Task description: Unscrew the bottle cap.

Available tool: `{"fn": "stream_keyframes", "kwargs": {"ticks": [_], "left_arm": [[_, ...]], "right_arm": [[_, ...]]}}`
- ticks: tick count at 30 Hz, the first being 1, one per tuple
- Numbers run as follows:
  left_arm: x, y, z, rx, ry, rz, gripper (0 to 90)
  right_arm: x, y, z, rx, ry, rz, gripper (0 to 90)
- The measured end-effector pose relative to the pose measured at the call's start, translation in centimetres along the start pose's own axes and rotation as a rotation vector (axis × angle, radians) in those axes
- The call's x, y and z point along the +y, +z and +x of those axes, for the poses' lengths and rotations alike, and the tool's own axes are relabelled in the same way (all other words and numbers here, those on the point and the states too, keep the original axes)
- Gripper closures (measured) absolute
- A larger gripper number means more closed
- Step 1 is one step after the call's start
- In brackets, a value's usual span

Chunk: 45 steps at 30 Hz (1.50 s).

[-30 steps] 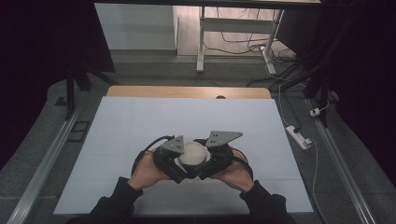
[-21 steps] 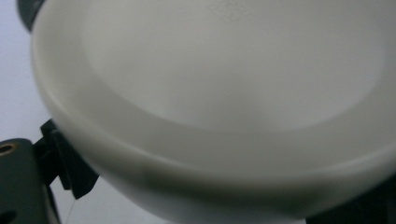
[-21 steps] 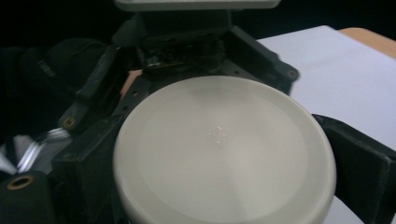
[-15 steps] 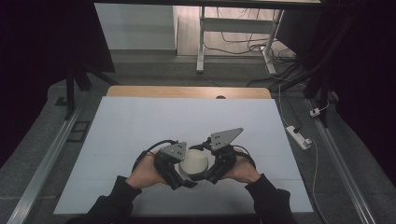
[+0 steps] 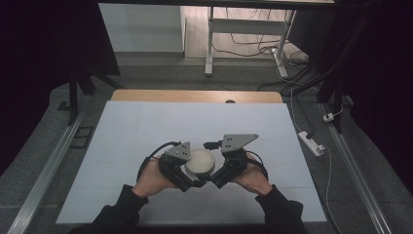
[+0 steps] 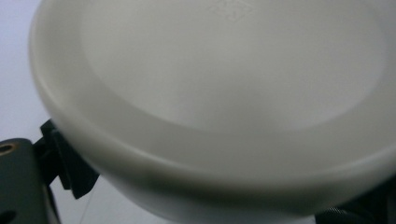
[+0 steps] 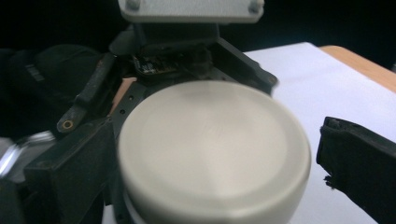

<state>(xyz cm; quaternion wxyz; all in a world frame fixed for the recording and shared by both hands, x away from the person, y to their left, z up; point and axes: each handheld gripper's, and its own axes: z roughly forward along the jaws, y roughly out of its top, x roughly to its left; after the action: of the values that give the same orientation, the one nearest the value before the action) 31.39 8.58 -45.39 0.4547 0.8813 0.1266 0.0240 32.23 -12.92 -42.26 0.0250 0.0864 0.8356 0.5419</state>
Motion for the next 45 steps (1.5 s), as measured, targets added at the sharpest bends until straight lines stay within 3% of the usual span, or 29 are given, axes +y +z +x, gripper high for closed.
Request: {"fn": "stream_keyframes", "kwargs": {"ticks": [1,2,3,4,7,13,17,19,21,22,23,24,26,28,29,32,33,35,36,40,41,42,43,45], "left_arm": [[0.0,0.0,0.0,0.0,0.0,0.0,7.5],[0.0,-0.1,0.1,0.036,-0.024,0.004,7.5],[0.0,-0.1,0.1,0.036,-0.024,0.004,7.5],[0.0,-0.1,0.2,0.061,-0.037,0.011,7.5],[0.0,0.1,0.1,0.077,-0.056,0.013,7.5],[0.2,0.2,-0.2,0.08,-0.035,0.024,7.5],[0.4,0.1,-0.4,0.067,-0.021,0.021,7.5],[0.3,0.0,-0.3,0.059,-0.015,0.021,7.5],[0.2,-0.1,-0.3,0.017,0.001,0.013,7.5],[0.2,-0.1,-0.3,0.017,0.001,0.013,7.5],[0.2,-0.1,-0.3,-0.02,0.017,0.009,7.5],[0.2,-0.1,-0.3,-0.02,0.017,0.009,7.5],[0.2,-0.2,-0.4,-0.066,0.049,0.013,7.5],[0.3,-0.2,-0.5,-0.08,0.058,0.016,7.5],[0.3,-0.2,-0.7,-0.109,0.088,0.025,7.5],[0.3,-0.1,-0.9,-0.144,0.117,0.032,7.5],[0.3,-0.1,-1.0,-0.162,0.132,0.031,7.5],[0.3,0.0,-1.2,-0.204,0.159,0.029,7.5],[0.3,0.0,-1.2,-0.204,0.159,0.029,7.5],[0.2,0.2,-1.3,-0.191,0.157,0.031,7.5],[0.3,0.2,-1.2,-0.158,0.141,0.031,7.5],[0.3,0.2,-1.2,-0.158,0.141,0.031,7.5],[0.3,0.2,-1.0,-0.109,0.112,0.034,7.4],[0.3,0.2,-0.9,-0.086,0.096,0.035,7.5]], "right_arm": [[0.0,0.0,0.0,0.0,0.0,0.0,0.0],[0.0,0.3,0.3,-0.069,0.018,0.02,0.0],[0.0,0.3,0.3,-0.069,0.018,0.02,0.0],[0.0,0.7,0.5,-0.117,0.035,0.031,0.0],[0.0,1.1,0.6,-0.153,0.068,0.019,0.0],[0.1,1.5,1.2,-0.183,0.062,0.007,5.0],[0.1,1.4,1.5,-0.179,0.057,-0.016,6.9],[0.1,1.4,1.5,-0.175,0.055,-0.016,7.1],[0.2,1.2,1.4,-0.146,0.046,-0.009,7.3],[0.2,1.1,1.4,-0.126,0.045,-0.01,7.3],[0.2,1.0,1.3,-0.103,0.044,-0.009,7.3],[0.2,1.0,1.2,-0.079,0.044,-0.01,7.3],[0.2,0.7,1.1,-0.03,0.035,-0.006,7.3],[0.2,0.6,1.0,0.017,0.02,-0.003,7.3],[0.2,0.5,1.0,0.042,0.013,0.001,7.3],[0.1,0.3,1.0,0.124,-0.015,0.009,7.3],[0.1,0.3,1.0,0.124,-0.015,0.009,7.3],[-0.1,0.2,1.1,0.197,-0.039,0.007,7.3],[-0.1,0.2,1.1,0.209,-0.045,0.008,7.2],[-0.1,0.2,1.0,0.213,-0.038,0.018,6.7],[0.0,0.2,1.0,0.183,-0.022,0.01,2.7],[0.1,0.2,1.0,0.161,-0.024,-0.002,0.0],[0.2,0.1,1.0,0.138,-0.017,-0.005,0.0],[0.6,-0.1,1.1,0.079,-0.008,-0.001,0.0]]}}
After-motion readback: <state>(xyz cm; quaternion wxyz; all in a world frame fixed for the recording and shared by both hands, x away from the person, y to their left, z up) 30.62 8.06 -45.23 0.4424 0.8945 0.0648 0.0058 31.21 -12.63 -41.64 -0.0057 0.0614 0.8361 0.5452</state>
